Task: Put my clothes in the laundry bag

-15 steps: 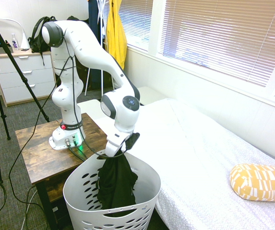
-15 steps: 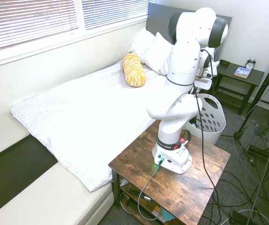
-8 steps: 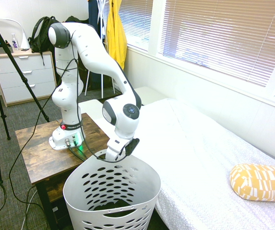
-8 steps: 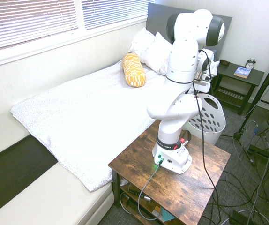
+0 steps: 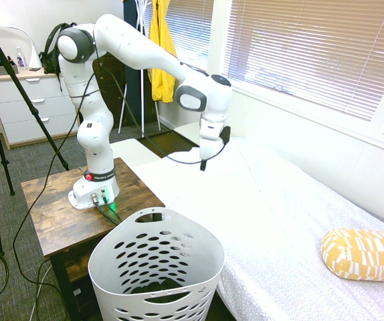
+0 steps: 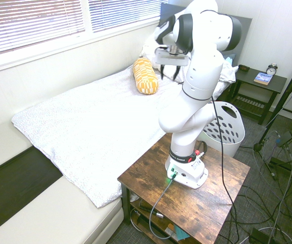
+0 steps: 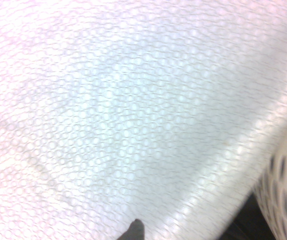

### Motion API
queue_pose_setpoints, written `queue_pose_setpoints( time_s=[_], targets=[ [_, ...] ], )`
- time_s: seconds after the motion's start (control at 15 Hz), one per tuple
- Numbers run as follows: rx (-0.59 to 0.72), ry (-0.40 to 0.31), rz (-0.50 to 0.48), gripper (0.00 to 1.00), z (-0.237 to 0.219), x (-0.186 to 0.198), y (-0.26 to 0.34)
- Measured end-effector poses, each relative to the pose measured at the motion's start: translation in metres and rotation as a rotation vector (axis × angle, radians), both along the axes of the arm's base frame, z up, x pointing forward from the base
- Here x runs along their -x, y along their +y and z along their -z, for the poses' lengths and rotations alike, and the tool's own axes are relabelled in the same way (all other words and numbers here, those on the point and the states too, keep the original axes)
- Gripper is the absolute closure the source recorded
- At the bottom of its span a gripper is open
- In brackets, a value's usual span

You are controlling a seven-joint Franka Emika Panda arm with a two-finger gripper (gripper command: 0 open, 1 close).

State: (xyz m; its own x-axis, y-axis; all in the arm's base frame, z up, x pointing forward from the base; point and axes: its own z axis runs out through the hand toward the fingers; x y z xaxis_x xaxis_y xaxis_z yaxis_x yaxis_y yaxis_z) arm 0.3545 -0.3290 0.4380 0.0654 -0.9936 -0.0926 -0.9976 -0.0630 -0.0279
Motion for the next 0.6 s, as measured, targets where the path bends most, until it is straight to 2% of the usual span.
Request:
queue_pose_setpoints(
  time_s=[0.27, 0.47, 0.6],
  targets=[
    [0.027, 0.038, -0.209, 0.00, 0.009, -0.135, 0.120],
    [-0.002, 0.093, -0.381, 0.00, 0.028, -0.186, 0.223],
    [-0.011, 0.109, -0.486, 0.00, 0.039, -0.199, 0.282]
  ],
)
